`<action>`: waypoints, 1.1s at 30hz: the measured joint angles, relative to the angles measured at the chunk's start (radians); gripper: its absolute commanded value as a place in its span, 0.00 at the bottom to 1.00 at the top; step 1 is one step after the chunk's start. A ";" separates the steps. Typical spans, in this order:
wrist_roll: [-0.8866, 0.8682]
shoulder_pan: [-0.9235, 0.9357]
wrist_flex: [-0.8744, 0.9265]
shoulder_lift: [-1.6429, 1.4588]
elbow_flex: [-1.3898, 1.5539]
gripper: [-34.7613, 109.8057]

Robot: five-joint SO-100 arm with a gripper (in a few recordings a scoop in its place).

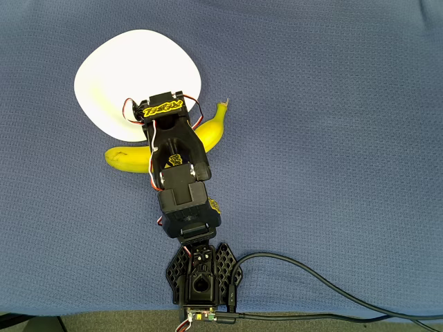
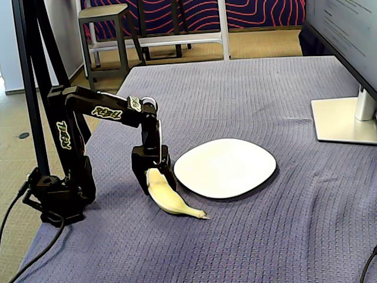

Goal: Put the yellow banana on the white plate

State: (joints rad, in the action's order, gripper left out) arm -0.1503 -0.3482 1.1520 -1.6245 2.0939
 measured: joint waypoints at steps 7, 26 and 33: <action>0.002 -0.006 0.000 -0.012 0.002 0.27; 0.025 -0.020 0.133 -0.120 -0.038 0.27; 0.035 -0.020 0.173 -0.233 -0.038 0.28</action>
State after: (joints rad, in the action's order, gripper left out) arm -0.1150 -0.3682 1.3254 -1.8577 2.0555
